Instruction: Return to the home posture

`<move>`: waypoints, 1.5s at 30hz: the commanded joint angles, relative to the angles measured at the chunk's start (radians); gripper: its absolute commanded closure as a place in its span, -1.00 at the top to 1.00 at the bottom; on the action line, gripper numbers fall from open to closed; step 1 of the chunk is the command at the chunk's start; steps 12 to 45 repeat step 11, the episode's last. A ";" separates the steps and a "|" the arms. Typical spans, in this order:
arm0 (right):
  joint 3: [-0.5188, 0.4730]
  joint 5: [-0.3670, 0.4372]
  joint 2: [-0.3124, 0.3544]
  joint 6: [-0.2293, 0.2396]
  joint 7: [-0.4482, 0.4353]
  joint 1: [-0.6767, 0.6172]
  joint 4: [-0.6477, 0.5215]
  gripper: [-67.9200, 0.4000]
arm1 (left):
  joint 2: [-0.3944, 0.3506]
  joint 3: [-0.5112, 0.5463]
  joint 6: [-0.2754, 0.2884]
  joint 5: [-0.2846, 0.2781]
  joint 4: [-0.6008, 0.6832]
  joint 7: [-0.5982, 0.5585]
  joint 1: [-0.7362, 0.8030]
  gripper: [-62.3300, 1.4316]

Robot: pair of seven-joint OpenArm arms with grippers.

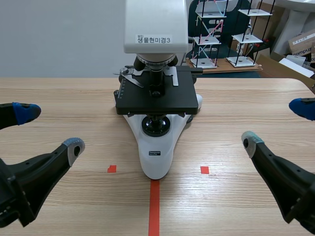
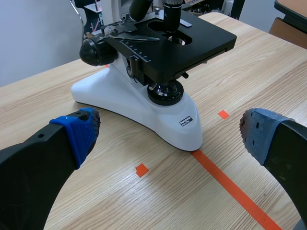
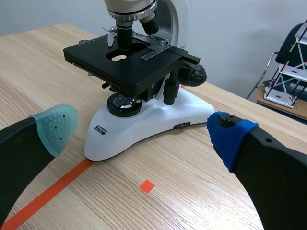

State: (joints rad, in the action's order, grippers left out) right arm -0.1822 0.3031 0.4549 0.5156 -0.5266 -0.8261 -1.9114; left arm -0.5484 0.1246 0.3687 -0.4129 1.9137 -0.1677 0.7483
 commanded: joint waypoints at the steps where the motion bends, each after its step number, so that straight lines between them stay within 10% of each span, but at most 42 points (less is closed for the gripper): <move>1: -0.010 0.011 0.005 -0.003 -0.019 0.012 -0.010 0.73 | 0.010 0.000 0.000 -0.010 0.013 -0.014 0.002 0.98; 45: -0.010 0.011 0.005 -0.003 -0.019 0.012 -0.010 0.73 | 0.010 0.000 0.000 -0.010 0.013 0.004 0.002 0.98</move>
